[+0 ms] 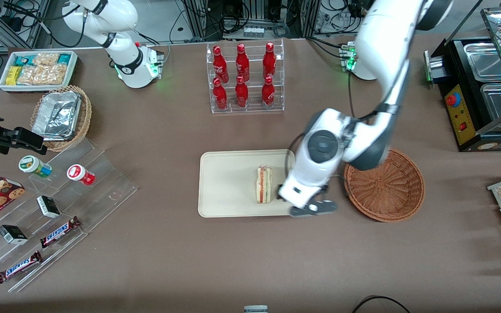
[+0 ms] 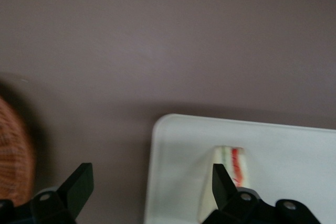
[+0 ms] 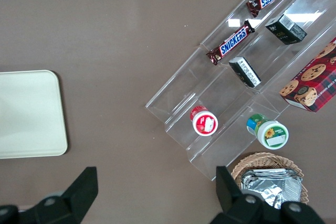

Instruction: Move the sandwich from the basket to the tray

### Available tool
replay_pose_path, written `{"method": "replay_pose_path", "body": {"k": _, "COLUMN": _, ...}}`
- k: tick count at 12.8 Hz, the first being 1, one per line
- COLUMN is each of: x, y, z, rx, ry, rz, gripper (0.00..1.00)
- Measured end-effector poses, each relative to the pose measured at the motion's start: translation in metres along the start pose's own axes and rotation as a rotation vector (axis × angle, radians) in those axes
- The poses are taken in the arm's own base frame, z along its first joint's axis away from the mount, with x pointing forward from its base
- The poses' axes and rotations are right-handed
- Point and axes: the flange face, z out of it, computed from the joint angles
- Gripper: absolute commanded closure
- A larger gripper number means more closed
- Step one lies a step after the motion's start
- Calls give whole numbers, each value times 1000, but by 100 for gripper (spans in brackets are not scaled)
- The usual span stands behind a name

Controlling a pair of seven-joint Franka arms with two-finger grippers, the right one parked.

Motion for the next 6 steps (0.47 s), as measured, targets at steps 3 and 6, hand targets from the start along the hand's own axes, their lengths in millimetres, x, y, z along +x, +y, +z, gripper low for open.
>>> {"method": "replay_pose_path", "body": {"k": 3, "x": 33, "y": -78, "z": -39, "rx": 2, "ry": -47, "rz": 35, "gripper": 0}}
{"method": "replay_pose_path", "body": {"k": 6, "x": 45, "y": -152, "z": -76, "rx": 9, "ry": -119, "rz": 93, "gripper": 0}}
